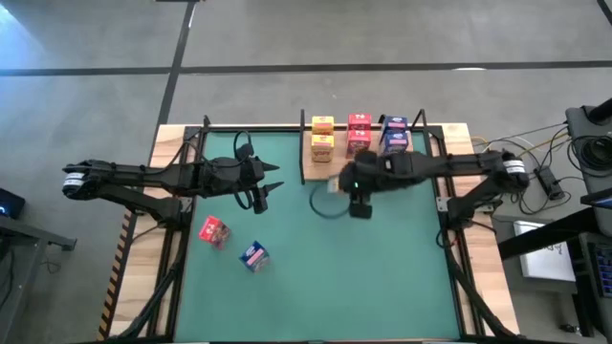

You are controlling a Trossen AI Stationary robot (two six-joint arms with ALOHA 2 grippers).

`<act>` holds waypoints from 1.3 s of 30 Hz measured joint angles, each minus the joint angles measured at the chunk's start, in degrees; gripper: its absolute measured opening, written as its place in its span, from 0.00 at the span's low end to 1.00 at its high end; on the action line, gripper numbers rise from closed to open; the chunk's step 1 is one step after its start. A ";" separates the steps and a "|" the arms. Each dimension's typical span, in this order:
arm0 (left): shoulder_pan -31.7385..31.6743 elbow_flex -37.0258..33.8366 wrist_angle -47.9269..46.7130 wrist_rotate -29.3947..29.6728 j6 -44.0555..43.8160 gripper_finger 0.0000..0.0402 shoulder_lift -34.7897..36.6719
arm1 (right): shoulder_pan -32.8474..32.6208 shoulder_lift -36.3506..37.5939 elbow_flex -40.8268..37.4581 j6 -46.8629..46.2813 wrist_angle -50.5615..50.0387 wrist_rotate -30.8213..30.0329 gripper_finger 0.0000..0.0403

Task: Stack cereal on shelf
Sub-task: Put the yellow cereal box on the shelf aligned with the other yellow cereal boxes

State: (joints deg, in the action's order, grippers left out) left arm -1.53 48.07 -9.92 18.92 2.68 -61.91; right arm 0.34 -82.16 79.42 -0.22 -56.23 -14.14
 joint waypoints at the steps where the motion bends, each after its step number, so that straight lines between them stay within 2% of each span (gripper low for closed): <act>1: 0.01 0.00 0.03 0.00 0.00 0.48 0.00 | 1.50 -0.08 0.00 0.90 0.24 0.10 0.32; 6: 0.00 0.00 0.03 0.00 0.24 0.48 0.00 | 7.78 -1.33 0.00 5.47 2.46 4.84 0.32; 13: -0.01 0.00 0.04 0.02 0.63 0.48 0.00 | 12.26 -3.19 0.00 8.89 2.64 5.14 0.32; 24: 0.00 0.00 -0.03 0.02 1.27 0.48 0.00 | 15.29 -3.58 0.00 10.83 2.56 5.12 0.37; 39: -0.01 0.00 -0.01 0.02 1.27 0.48 0.00 | 16.28 -4.23 0.00 12.20 3.10 4.88 0.53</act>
State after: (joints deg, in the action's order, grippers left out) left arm -1.54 48.07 -9.94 18.94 3.95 -61.91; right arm 16.62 -86.39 79.42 11.98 -53.12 -9.25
